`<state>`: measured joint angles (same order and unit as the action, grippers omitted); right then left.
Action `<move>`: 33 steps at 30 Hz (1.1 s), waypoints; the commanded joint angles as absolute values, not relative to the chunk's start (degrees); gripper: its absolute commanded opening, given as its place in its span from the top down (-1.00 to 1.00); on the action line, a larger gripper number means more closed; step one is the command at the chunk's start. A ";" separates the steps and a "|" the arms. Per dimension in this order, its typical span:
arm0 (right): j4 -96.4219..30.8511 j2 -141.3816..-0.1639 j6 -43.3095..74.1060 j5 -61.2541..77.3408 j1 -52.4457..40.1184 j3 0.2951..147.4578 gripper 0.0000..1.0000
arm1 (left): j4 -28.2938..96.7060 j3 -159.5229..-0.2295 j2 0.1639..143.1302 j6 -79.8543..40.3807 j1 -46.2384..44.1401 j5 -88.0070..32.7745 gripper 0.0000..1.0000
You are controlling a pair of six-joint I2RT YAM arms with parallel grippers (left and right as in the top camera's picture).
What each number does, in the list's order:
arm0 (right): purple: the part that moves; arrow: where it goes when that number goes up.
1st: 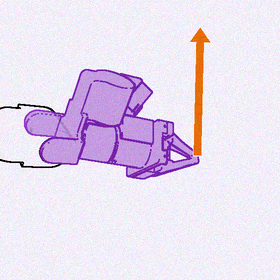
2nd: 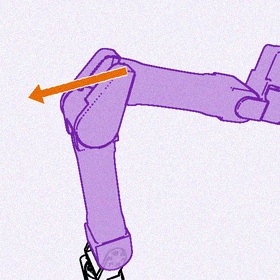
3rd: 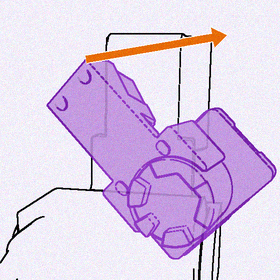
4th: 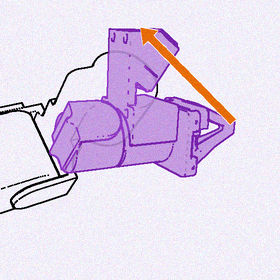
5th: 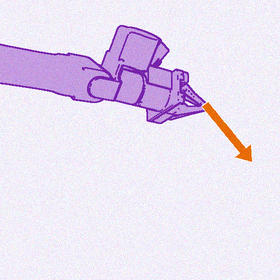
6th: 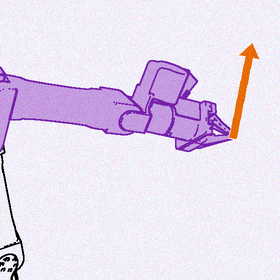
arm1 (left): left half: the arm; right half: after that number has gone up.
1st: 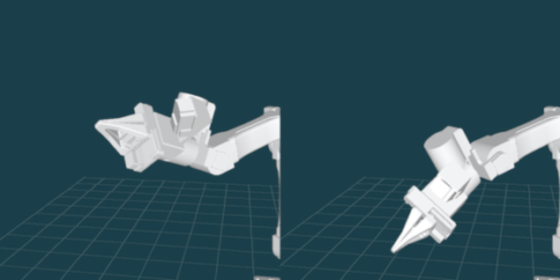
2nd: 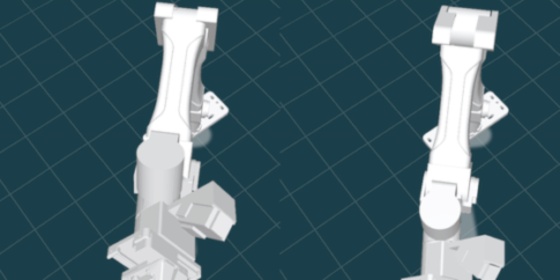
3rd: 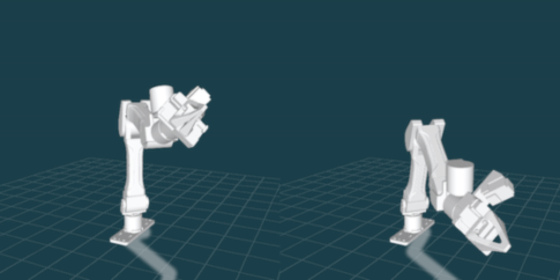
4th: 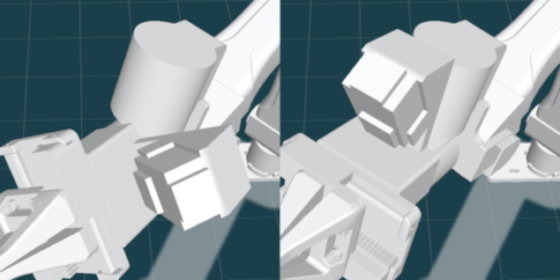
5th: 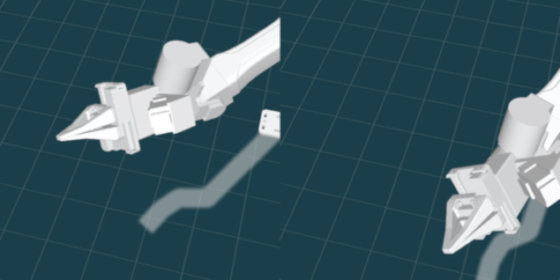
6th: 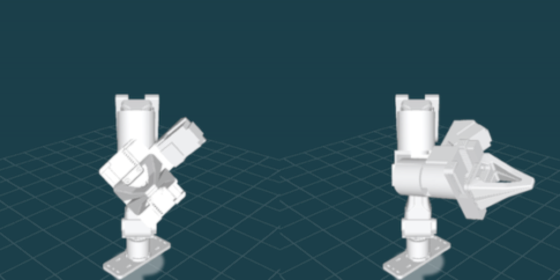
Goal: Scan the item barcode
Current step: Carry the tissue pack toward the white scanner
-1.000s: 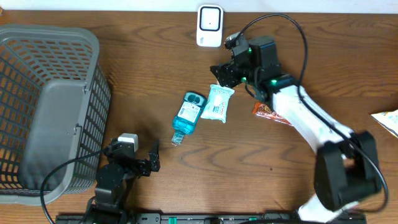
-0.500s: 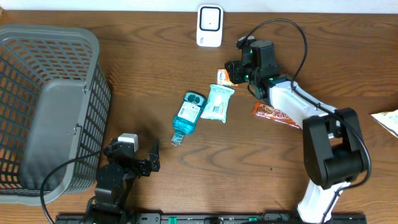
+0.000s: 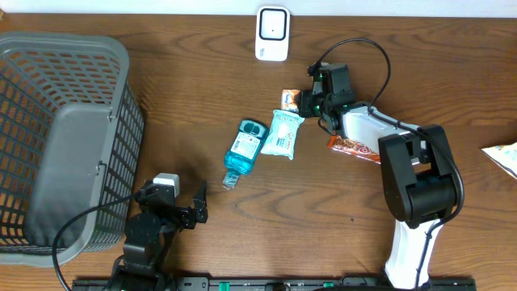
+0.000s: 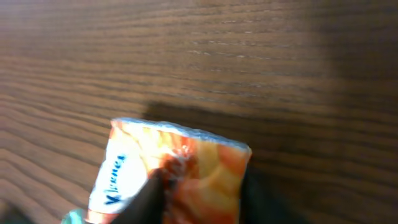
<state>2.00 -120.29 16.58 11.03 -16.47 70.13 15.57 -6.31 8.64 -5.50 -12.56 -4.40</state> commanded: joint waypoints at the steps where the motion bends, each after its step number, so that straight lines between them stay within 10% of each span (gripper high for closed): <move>1: 2.09 -122.93 16.69 11.25 -16.49 69.84 0.98 | 15.94 -4.97 8.75 -4.54 -12.73 -5.13 -0.96; 15: 11.44 -112.75 16.69 37.56 -15.20 69.95 0.98 | 15.94 -4.97 8.75 -4.54 -12.73 -5.13 -0.96; 33: 46.11 -117.49 10.00 2.46 -19.20 69.97 0.97 | 15.94 -4.97 8.75 -4.54 -12.73 -5.13 -0.96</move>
